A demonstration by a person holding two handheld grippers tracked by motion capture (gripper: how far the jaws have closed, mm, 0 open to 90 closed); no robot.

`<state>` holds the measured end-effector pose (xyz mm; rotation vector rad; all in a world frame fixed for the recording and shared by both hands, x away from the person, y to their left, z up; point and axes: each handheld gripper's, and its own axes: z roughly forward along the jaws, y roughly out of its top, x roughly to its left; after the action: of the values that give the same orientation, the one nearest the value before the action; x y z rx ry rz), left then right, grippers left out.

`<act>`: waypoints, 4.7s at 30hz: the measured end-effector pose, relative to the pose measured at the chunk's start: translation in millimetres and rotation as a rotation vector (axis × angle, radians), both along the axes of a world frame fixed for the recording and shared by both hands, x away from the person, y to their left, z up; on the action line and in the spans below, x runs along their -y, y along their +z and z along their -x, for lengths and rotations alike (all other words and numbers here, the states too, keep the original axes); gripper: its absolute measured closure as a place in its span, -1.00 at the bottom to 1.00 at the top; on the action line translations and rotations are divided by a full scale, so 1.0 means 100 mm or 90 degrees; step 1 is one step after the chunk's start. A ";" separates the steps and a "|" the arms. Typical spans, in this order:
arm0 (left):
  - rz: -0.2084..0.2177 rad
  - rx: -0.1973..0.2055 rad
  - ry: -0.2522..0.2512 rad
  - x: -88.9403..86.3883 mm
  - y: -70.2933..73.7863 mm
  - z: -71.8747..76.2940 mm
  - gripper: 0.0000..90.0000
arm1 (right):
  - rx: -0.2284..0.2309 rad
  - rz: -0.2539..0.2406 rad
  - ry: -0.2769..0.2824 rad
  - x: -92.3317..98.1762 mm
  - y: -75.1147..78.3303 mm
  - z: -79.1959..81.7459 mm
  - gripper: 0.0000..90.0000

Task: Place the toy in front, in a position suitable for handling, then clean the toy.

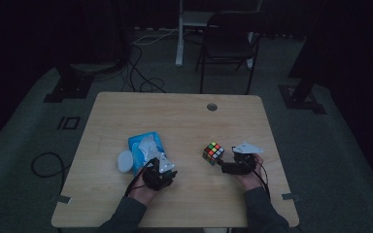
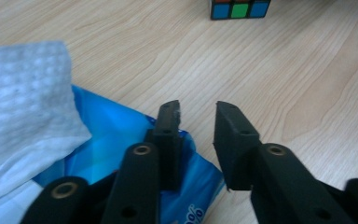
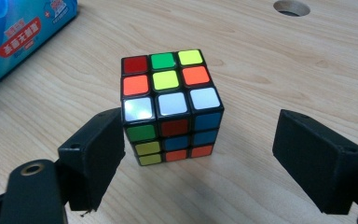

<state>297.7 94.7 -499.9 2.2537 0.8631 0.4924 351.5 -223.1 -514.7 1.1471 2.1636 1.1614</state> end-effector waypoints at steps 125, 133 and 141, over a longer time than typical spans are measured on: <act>0.084 0.085 0.124 -1.15 0.47 -0.33 0.06 | -0.016 -0.046 0.120 -0.30 -0.07 0.05 -0.57; 0.055 0.070 0.130 -1.11 0.36 -0.41 0.05 | -0.013 -0.045 0.115 -0.29 -0.07 0.05 -0.57; 0.016 0.056 0.151 -1.06 0.26 -0.49 0.07 | -0.014 -0.046 0.115 -0.29 -0.07 0.04 -0.57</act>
<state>346.3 200.7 -474.2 2.1013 1.0901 0.6785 347.1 -194.6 -521.9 1.0149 2.2969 1.3194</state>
